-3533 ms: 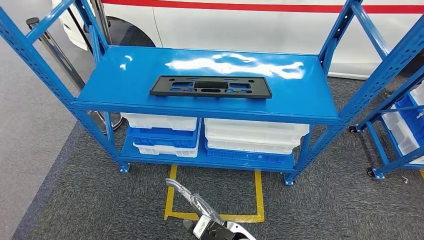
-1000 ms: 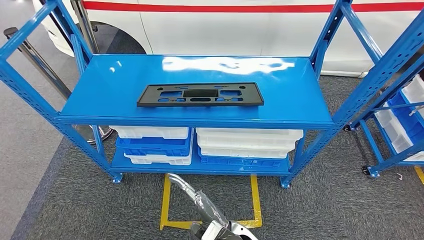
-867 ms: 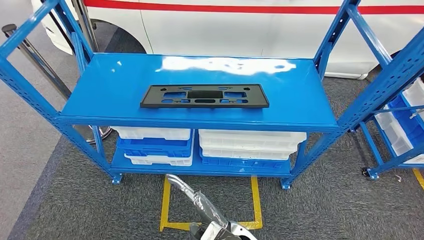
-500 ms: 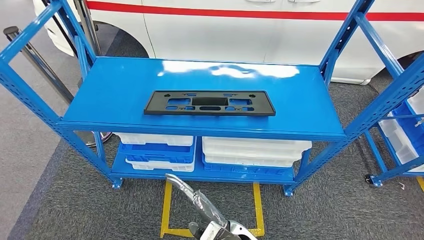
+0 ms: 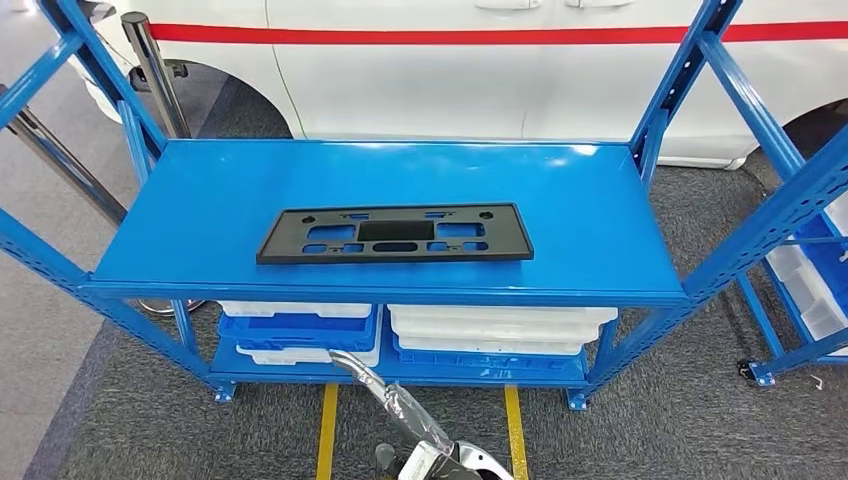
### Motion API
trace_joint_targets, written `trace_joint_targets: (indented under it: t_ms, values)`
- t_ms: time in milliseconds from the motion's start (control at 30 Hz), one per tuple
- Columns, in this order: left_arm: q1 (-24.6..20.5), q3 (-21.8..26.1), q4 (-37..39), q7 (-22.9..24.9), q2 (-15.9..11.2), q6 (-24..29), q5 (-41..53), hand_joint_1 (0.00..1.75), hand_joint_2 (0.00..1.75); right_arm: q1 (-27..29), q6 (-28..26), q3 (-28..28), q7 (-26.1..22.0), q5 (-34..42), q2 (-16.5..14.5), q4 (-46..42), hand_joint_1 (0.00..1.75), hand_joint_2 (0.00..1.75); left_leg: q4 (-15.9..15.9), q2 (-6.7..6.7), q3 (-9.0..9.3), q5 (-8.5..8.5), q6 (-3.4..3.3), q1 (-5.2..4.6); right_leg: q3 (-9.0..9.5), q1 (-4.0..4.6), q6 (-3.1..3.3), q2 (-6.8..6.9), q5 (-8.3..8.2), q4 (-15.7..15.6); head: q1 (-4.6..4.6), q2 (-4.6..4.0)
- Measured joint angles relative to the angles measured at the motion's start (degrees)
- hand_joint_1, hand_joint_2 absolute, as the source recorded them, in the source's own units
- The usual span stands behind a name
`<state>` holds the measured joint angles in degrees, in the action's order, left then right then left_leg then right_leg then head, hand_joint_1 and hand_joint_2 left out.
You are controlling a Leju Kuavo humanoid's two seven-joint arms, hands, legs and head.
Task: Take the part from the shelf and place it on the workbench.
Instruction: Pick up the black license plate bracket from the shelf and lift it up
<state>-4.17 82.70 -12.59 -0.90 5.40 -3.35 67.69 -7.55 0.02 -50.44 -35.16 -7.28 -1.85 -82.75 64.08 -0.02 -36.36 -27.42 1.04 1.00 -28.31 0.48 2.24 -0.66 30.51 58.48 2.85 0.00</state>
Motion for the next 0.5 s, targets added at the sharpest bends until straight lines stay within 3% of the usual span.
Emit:
trace_joint_targets:
  t_ms: [67, 200, 267, 367, 400, 433, 500]
  values:
    - [-0.1, 0.0, 0.0, 0.0, 0.0, 0.0, 0.1, 0.00, 0.00, -0.1, 0.0, 0.0, 0.1, 0.1, 0.0, 0.1, 0.00, 0.00, -3.6, 0.12, 0.86, 1.61, -0.65, -0.40, 0.78, 0.03, -0.67, 0.05, 1.05, 0.0, -0.04, 0.01]
    - [0.0, 0.0, 0.0, 0.0, -0.2, 0.0, 0.2, 0.00, 0.00, -0.2, 0.4, -0.1, 0.3, 0.2, 0.0, 0.2, 0.00, 0.00, -4.6, 0.15, 2.30, 1.09, -2.34, -0.45, 1.14, -0.01, -1.81, 0.09, 1.87, 1.9, -0.05, 0.00]
    - [-0.1, 0.0, 0.0, 0.0, -0.2, 0.0, 0.2, 0.00, 0.00, -0.3, 0.6, -0.1, 0.4, 0.2, 0.0, 0.2, 0.00, 0.00, -5.3, 0.14, 3.54, 0.70, -2.96, -0.32, -1.59, -0.25, -2.41, 0.20, 3.11, 6.8, 0.01, 0.00]
    - [-0.2, -0.1, 0.0, 0.0, -0.2, 0.0, 0.3, 0.00, 0.00, -0.3, 0.7, -0.2, 0.6, 0.2, 0.0, 0.2, 0.00, 0.00, -5.4, 0.10, 4.77, -0.40, -3.28, -0.32, -8.92, -0.74, -3.17, 0.28, 6.36, 16.1, 0.05, 0.00]
    - [-0.2, -0.1, 0.0, 0.0, -0.2, 0.0, 0.3, 0.00, 0.00, -0.3, 0.7, -0.2, 0.6, 0.2, 0.0, 0.3, 0.00, 0.00, -5.4, 0.07, 5.34, -0.88, -3.20, -0.31, -10.32, -0.87, -3.26, 0.31, 5.93, 16.6, 0.05, 0.00]
    - [-0.1, -0.1, 0.0, 0.0, -0.2, 0.0, 0.3, 0.00, 0.00, -0.3, 0.8, -0.2, 0.7, 0.3, 0.0, 0.3, 0.00, 0.00, -5.4, 0.05, 6.05, -1.41, -3.07, -0.29, -10.68, -0.96, -3.25, 0.33, 4.12, 15.0, 0.05, 0.00]
    - [0.0, -0.1, 0.0, 0.0, -0.2, 0.0, 0.3, 0.00, 0.00, -0.3, 0.9, -0.2, 1.0, 0.5, 0.0, 0.3, 0.00, 0.00, -5.5, 0.01, 7.42, -2.47, -2.74, -0.25, -9.48, -0.99, -2.94, 0.41, -1.64, 8.4, 0.06, 0.00]
